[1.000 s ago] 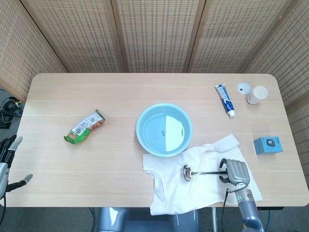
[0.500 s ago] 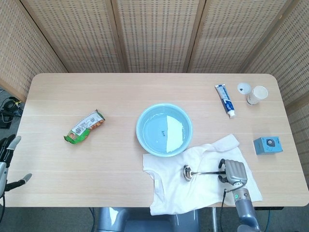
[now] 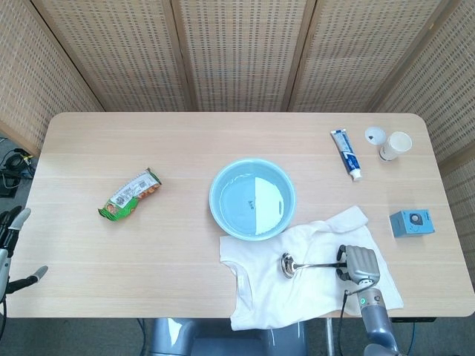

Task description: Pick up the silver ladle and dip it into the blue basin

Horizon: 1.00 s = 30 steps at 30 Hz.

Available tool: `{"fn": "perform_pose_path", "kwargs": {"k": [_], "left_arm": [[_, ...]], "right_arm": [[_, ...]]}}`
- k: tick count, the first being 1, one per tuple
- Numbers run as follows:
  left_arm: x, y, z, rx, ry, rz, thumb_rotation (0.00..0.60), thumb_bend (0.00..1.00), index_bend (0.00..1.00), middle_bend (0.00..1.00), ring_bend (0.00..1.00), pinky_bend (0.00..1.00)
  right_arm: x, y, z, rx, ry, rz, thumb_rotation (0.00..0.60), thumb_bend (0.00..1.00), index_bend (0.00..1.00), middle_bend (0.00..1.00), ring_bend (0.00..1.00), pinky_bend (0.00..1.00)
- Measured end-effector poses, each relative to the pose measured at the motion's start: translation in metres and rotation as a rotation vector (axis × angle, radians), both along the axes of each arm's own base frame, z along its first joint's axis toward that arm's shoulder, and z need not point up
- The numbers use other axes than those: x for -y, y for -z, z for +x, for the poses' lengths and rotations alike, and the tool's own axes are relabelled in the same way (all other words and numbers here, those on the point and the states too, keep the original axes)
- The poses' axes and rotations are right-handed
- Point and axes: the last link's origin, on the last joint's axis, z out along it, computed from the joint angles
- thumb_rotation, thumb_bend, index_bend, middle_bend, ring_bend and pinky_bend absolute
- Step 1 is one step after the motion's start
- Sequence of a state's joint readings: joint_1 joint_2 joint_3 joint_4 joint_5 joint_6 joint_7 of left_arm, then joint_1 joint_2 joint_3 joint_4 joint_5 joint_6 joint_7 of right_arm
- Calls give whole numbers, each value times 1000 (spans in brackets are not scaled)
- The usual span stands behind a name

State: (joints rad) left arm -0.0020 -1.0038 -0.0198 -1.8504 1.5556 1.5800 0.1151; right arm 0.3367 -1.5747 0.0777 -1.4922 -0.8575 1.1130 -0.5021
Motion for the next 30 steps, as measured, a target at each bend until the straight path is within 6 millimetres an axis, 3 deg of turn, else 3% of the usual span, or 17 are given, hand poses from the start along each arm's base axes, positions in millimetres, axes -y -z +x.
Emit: {"fn": "perform_pose_path", "kwargs": {"k": [6, 16, 30], "left_arm": [[0, -1, 0, 4, 0, 2, 600, 0, 0, 0, 0, 0], [0, -2, 0, 8, 1, 4, 600, 0, 0, 0, 0, 0], [1, -5, 1, 17, 8, 8, 600, 0, 0, 0, 0, 0]], "right_arm": [[2, 1, 0, -12, 19, 11, 600, 519, 546, 1000, 1000, 1000], [3, -4, 4, 9, 44, 9, 600, 737, 640, 1000, 1000, 1000], [-6, -32, 22, 40, -53, -25, 600, 779, 670, 1000, 1000, 1000]]}}
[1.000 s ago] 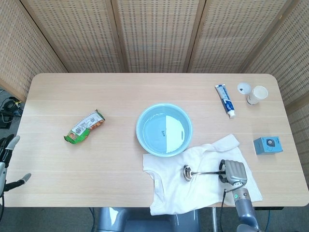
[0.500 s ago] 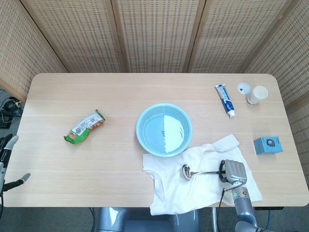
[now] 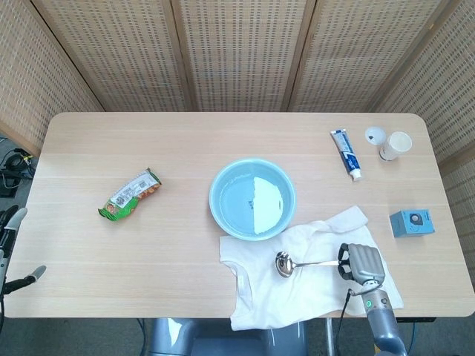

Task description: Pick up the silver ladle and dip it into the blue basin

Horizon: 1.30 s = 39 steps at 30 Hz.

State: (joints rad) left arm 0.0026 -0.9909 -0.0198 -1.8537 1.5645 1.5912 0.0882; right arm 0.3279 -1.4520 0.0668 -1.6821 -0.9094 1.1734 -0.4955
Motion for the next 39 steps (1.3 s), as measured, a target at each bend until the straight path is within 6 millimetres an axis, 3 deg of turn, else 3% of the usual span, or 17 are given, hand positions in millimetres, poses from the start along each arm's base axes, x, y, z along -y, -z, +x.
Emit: {"fn": "perform_pose_path", "kwargs": {"k": [11, 19, 32, 39], "left_arm": [[-1, 1, 0, -2, -3, -4, 600, 0, 0, 0, 0, 0], [-3, 1, -1, -6, -8, -2, 600, 0, 0, 0, 0, 0], [-12, 5, -11, -3, -56, -23, 600, 0, 0, 0, 0, 0], [-17, 7, -16, -7, -84, -26, 600, 0, 0, 0, 0, 0]], "right_arm": [[-6, -17, 24, 13, -100, -10, 600, 780, 681, 1000, 1000, 1000], [2, -35, 49, -50, -190, -14, 600, 779, 685, 1000, 1000, 1000], [56, -81, 112, -172, -274, -46, 600, 778, 720, 1000, 1000, 1000], [97, -90, 150, -210, -315, -75, 600, 779, 723, 1000, 1000, 1000]]}}
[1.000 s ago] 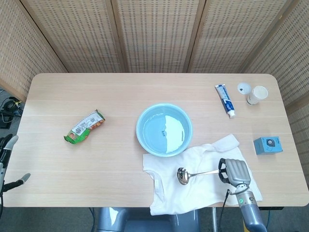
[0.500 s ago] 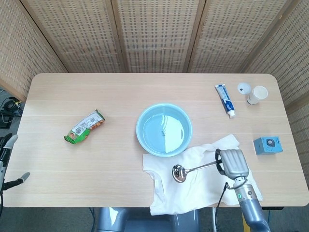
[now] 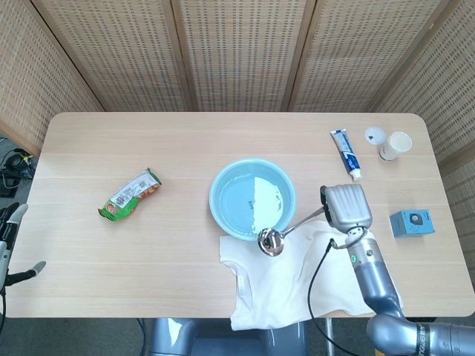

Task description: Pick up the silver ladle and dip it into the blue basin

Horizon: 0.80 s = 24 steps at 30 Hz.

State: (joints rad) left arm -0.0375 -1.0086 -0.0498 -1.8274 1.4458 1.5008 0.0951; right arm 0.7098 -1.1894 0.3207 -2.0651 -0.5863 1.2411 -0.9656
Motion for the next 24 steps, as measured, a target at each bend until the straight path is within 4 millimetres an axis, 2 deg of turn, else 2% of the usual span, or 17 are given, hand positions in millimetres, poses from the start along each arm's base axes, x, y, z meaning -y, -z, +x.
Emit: {"fn": "perform_pose_path", "kwargs": {"k": [6, 11, 14, 18, 24], "left_arm": [[-4, 0, -4, -2, -20, 2, 600, 0, 0, 0, 0, 0], [-7, 0, -8, -4, -37, 1, 600, 0, 0, 0, 0, 0], [-9, 0, -10, -1, -44, 2, 600, 0, 0, 0, 0, 0], [-11, 0, -12, 3, -54, 5, 600, 0, 0, 0, 0, 0], [-13, 0, -15, -1, -66, 3, 600, 0, 0, 0, 0, 0]], "right_arm": [[39, 8, 20, -94, -17, -52, 600, 780, 724, 1000, 1000, 1000], [63, 28, 33, -201, -37, -96, 600, 779, 724, 1000, 1000, 1000], [74, 41, 34, -253, -26, -118, 600, 779, 724, 1000, 1000, 1000], [81, 61, 39, -324, -31, -137, 600, 779, 726, 1000, 1000, 1000], [79, 84, 46, -438, -75, -157, 600, 779, 728, 1000, 1000, 1000]]}}
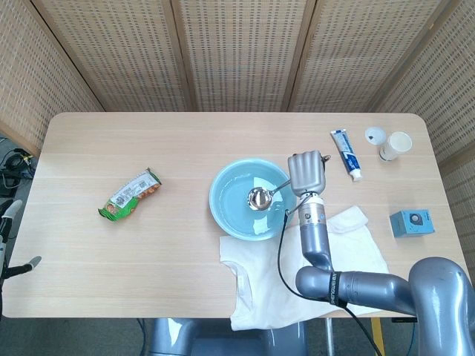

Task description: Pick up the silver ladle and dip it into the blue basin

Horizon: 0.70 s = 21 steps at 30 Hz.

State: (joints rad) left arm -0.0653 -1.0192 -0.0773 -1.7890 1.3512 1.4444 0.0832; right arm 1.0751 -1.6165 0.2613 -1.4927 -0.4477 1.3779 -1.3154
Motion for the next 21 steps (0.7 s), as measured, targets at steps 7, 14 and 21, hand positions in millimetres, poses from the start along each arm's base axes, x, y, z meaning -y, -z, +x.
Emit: {"fn": "perform_pose_path", "kwargs": {"k": [7, 14, 21], "left_arm": [[-3, 0, -3, 8, -14, -3, 600, 0, 0, 0, 0, 0], [-6, 0, -9, 18, -31, -7, 600, 0, 0, 0, 0, 0], [-7, -2, -9, 27, -32, -3, 600, 0, 0, 0, 0, 0]], "right_arm": [[3, 16, 6, -116, -59, -30, 600, 779, 731, 1000, 1000, 1000], [13, 30, 4, -271, -121, -92, 600, 780, 732, 1000, 1000, 1000], [17, 43, 0, -441, -179, -132, 600, 780, 733, 1000, 1000, 1000]]}}
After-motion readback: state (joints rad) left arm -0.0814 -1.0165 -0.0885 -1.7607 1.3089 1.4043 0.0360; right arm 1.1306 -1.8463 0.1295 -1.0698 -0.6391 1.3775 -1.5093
